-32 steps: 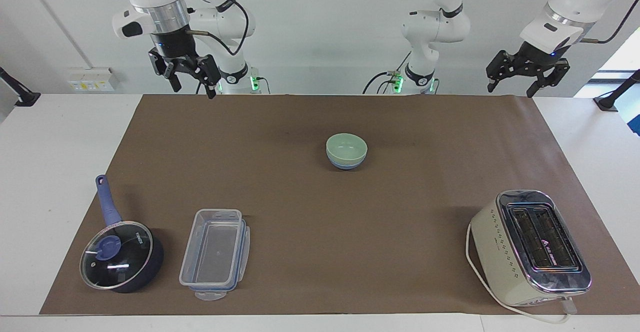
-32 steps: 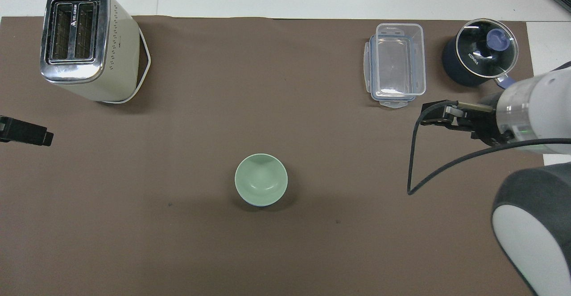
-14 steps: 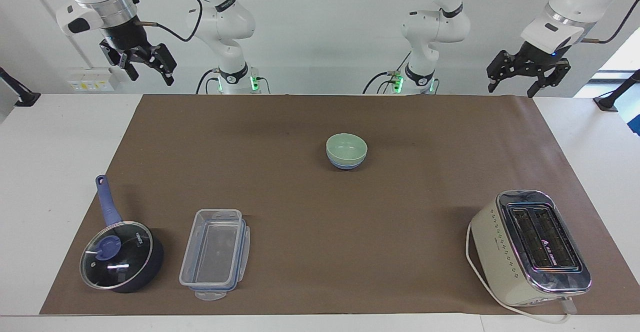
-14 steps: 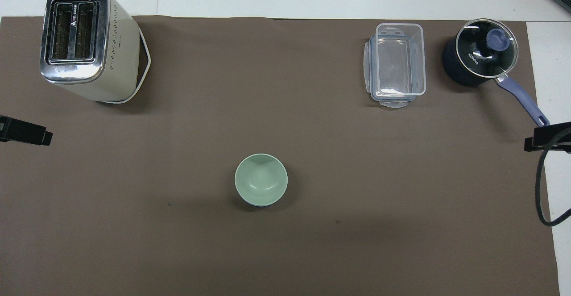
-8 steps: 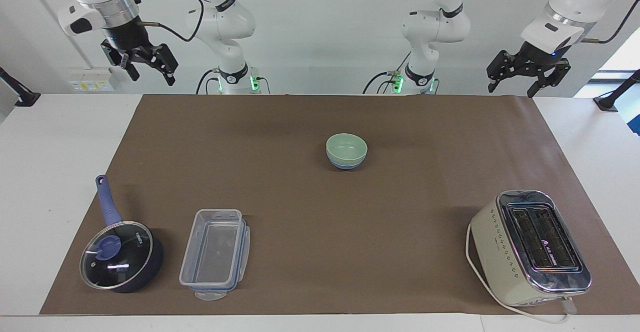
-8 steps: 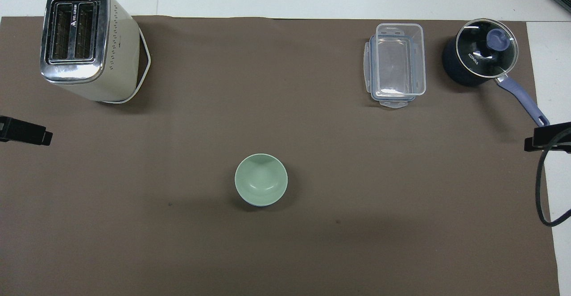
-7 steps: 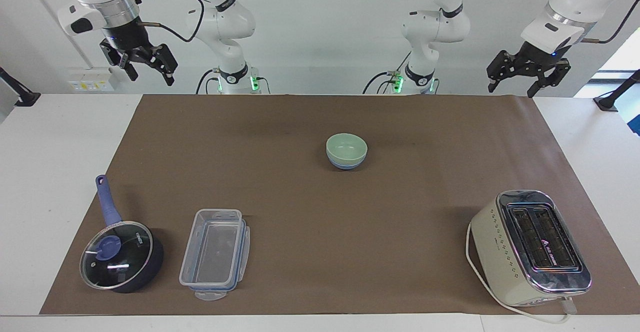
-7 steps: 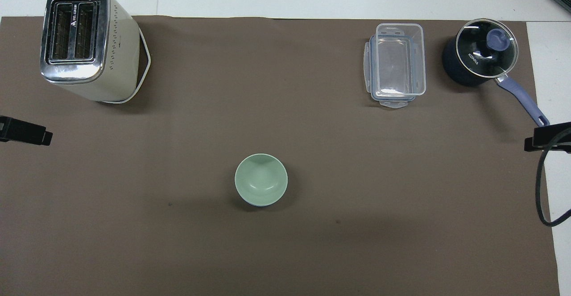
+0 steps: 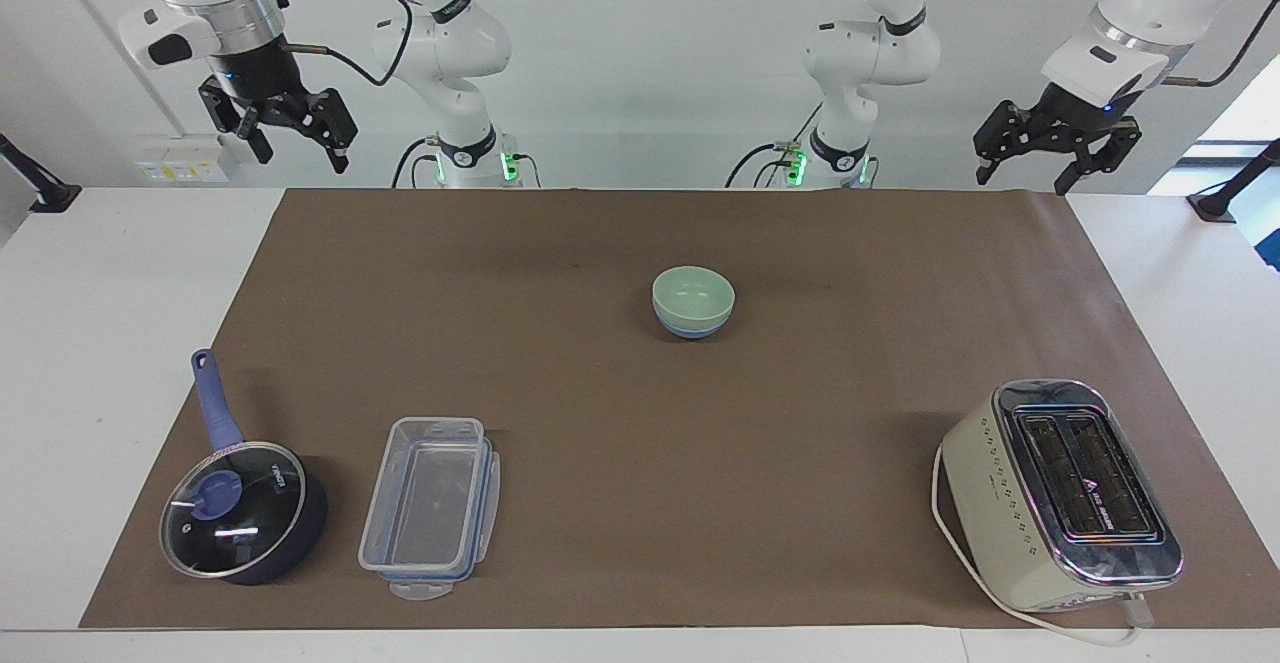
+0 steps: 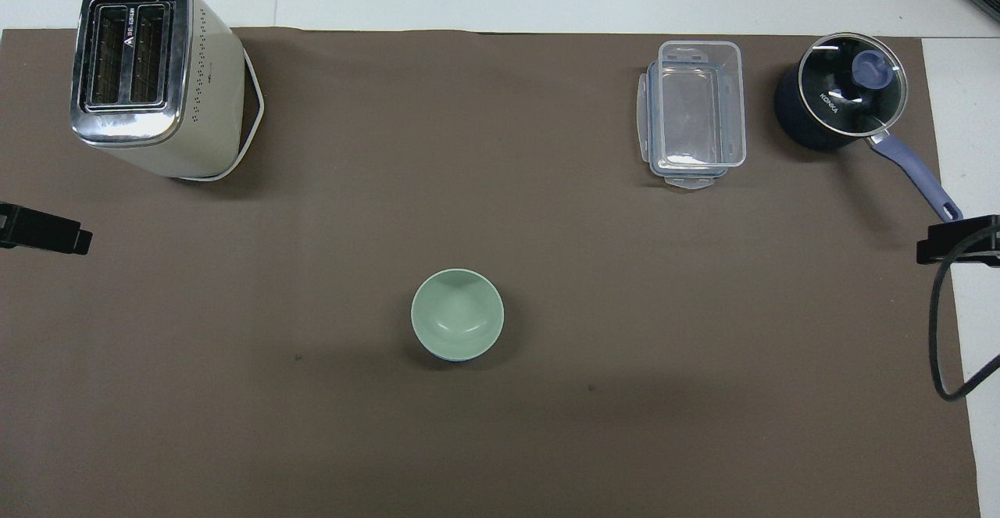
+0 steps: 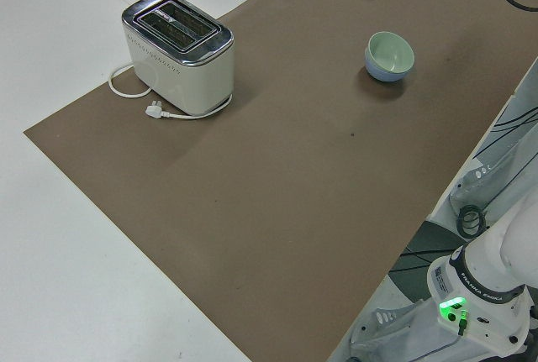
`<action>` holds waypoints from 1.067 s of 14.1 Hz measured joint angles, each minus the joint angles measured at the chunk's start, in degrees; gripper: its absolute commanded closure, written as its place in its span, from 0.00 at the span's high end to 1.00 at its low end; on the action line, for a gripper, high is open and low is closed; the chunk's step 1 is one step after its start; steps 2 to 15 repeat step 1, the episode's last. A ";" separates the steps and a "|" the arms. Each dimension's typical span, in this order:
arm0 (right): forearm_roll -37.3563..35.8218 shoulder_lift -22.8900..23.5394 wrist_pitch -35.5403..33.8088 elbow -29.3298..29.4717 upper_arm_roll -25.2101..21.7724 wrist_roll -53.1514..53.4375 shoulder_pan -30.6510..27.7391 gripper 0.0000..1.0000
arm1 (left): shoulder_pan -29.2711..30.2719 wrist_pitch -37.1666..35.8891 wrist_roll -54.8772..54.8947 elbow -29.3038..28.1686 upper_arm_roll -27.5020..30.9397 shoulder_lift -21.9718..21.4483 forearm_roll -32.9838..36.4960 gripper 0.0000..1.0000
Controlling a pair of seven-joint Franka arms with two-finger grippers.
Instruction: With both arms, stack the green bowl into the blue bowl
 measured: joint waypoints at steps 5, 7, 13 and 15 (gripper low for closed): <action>0.08 0.00 -0.03 0.00 -0.01 0.00 0.00 1.00 | 0.00 0.00 0.00 0.00 0.00 0.00 0.00 1.00; 0.08 0.00 -0.03 0.00 -0.01 0.00 0.00 1.00 | 0.00 0.00 0.00 0.00 0.00 0.00 0.00 1.00; 0.08 0.00 -0.03 0.00 -0.01 0.00 0.00 1.00 | 0.00 0.00 0.00 0.00 0.00 0.00 0.00 1.00; 0.08 0.00 -0.03 0.00 -0.01 0.00 0.00 1.00 | 0.00 0.00 0.00 0.00 0.00 0.00 0.00 1.00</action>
